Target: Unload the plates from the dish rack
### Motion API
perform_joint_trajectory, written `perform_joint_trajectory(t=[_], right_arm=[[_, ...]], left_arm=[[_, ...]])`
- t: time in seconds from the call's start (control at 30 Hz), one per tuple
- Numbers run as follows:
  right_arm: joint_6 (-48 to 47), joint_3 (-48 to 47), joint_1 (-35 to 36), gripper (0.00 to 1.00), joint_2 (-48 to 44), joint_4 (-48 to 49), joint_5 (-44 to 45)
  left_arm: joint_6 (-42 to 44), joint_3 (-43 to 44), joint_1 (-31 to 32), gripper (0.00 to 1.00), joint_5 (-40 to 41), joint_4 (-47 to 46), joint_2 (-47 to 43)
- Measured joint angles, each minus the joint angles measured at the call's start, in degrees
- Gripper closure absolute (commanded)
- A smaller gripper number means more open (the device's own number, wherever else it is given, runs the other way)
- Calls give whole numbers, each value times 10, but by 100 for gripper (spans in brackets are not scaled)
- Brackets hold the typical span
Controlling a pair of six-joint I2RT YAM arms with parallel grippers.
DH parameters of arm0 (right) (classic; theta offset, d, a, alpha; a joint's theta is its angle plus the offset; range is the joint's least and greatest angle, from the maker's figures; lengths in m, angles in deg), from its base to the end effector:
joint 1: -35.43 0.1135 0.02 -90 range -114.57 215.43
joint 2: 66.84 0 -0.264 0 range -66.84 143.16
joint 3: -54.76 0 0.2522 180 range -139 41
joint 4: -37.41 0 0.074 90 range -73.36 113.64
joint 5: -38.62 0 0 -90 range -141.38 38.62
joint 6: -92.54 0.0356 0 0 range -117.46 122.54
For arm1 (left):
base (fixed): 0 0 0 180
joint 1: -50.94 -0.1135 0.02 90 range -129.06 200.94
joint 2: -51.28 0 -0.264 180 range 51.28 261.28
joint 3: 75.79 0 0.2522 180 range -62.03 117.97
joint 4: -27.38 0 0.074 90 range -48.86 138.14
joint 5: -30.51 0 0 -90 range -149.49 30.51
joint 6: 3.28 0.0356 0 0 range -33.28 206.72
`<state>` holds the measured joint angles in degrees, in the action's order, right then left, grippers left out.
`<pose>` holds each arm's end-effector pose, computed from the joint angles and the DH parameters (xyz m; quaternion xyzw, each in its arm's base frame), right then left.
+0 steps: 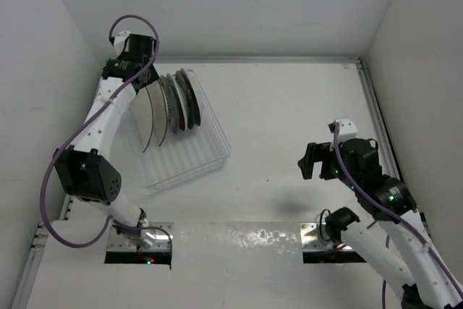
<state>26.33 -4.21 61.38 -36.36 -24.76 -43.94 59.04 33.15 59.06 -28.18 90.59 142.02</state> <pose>0.0965 0.0418 0.3071 0.0140 0.8802 0.1462 0.4513 0.3360 -0.0293 0.3824 -0.2529 0.8592 0.1240 0.4272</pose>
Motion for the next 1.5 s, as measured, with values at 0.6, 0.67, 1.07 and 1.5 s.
perform_joint_trajectory(t=[0.6, 0.67, 1.07, 1.5], right_arm=[[5, 38, 0, 1, 16, 46, -32], [5, 38, 0, 1, 16, 48, -32], [7, 38, 0, 1, 20, 59, -32], [9, 38, 0, 1, 39, 62, -35]], left_arm=[[-24, -71, -22, 88, -48, -34, 60], [-16, -71, -22, 93, -46, -33, 60], [14, -31, -28, 100, -42, 31, 57], [47, 51, -30, 100, -55, 74, -1]])
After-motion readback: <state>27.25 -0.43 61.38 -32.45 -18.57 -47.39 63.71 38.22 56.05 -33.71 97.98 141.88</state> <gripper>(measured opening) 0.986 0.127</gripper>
